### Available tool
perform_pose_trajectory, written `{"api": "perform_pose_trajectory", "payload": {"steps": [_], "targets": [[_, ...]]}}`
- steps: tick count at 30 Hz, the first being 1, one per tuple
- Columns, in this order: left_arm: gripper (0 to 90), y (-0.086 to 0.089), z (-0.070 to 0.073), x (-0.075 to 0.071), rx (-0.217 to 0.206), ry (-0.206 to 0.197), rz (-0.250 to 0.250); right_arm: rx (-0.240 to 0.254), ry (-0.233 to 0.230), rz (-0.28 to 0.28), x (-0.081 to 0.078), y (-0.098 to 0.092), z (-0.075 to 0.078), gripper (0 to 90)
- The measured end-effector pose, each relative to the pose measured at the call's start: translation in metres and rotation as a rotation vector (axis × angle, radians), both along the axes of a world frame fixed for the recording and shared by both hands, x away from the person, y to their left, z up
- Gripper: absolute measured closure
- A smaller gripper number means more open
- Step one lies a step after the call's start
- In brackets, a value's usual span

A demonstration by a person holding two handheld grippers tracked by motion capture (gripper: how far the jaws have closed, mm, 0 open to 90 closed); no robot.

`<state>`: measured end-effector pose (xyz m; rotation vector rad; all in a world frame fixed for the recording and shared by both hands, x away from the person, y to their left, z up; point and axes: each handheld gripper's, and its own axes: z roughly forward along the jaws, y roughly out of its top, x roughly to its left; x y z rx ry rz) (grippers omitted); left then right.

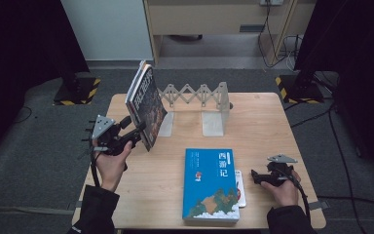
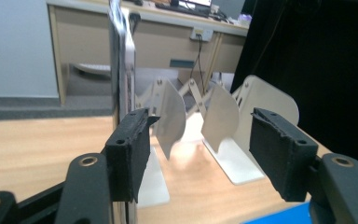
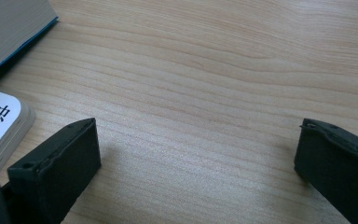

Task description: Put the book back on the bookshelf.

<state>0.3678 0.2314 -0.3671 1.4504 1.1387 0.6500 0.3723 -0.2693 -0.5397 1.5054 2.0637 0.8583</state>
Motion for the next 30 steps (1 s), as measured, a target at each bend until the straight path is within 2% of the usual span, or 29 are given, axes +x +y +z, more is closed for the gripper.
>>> {"api": "perform_pose_trajectory", "payload": {"steps": [2,4,7,9,12,15,16,20,23,24,26,28,30], "targets": [[37.0,-0.001,-0.011,-0.002,0.007,0.021,-0.009,0.000,0.000,0.000,0.000,0.000,0.000,0.4],[36.8,-0.002,-0.022,-0.002,-0.020,0.059,-0.030,0.000,0.000,0.000,0.000,0.000,0.000,0.4],[36.6,-0.004,-0.030,-0.002,-0.024,0.082,-0.041,0.000,0.000,0.000,0.000,0.000,0.000,0.4],[36.2,-0.009,-0.041,-0.002,0.004,0.115,-0.062,-0.001,0.001,0.000,0.000,0.000,0.000,0.4],[35.1,-0.013,-0.047,-0.002,0.015,0.126,-0.076,-0.002,0.001,-0.001,0.000,0.000,0.000,0.4],[34.5,-0.021,-0.055,-0.003,0.046,0.142,-0.097,-0.001,0.001,0.000,0.000,0.000,0.000,0.4],[33.9,-0.026,-0.061,-0.004,0.058,0.159,-0.113,0.000,0.000,-0.001,0.000,0.000,0.000,0.5],[33.2,-0.033,-0.069,-0.004,0.080,0.183,-0.134,0.001,-0.001,-0.011,-0.001,0.000,0.000,2.6],[32.5,-0.038,-0.076,-0.004,0.095,0.210,-0.154,-0.005,0.001,-0.015,0.000,-0.002,0.002,7.9],[31.8,-0.040,-0.079,-0.004,0.094,0.221,-0.160,-0.002,0.012,-0.030,-0.001,-0.002,0.005,12.6],[31.5,-0.042,-0.083,-0.003,0.099,0.243,-0.173,0.009,0.015,-0.029,-0.002,-0.002,0.007,14.8],[31.4,-0.047,-0.090,-0.003,0.112,0.276,-0.194,0.023,0.005,-0.032,-0.003,-0.002,0.010,15.4],[31.0,-0.052,-0.095,-0.004,0.124,0.290,-0.212,0.038,-0.007,-0.026,-0.004,0.000,0.015,17.3]]}}
